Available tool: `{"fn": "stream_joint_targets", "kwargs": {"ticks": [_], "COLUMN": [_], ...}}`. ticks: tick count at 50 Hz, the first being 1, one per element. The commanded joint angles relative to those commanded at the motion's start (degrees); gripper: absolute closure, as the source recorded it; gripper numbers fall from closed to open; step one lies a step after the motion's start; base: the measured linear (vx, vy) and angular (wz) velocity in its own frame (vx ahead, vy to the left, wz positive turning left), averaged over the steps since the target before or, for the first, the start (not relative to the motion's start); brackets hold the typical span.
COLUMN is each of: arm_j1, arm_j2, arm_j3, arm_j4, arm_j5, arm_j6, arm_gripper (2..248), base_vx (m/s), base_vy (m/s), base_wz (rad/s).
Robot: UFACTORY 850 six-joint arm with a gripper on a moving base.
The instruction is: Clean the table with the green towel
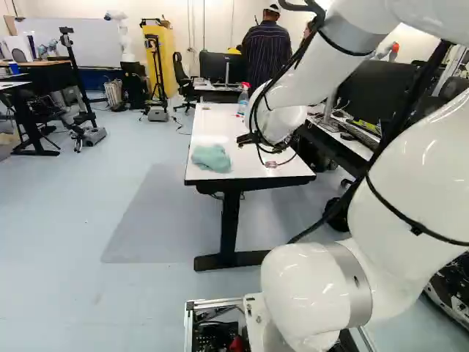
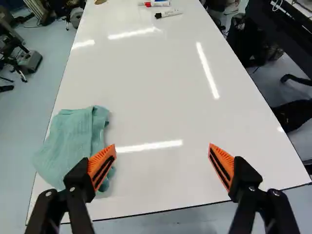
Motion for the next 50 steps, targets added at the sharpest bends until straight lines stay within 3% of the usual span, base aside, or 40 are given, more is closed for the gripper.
{"fn": "stream_joint_targets", "kwargs": {"ticks": [28,50], "arm_j1": [0.6,1.1], "arm_j2": [4.0,6.6], "arm_j3": [11.1,18.1], "arm_j4": [-3.5,-5.6], "arm_j5": [16.6,27.0], "arm_j6": [0.0,0.0], "arm_gripper": [3,3], "base_vx": [0.000,0.000], "base_vy": [0.000,0.000], "base_wz": [0.000,0.000]}}
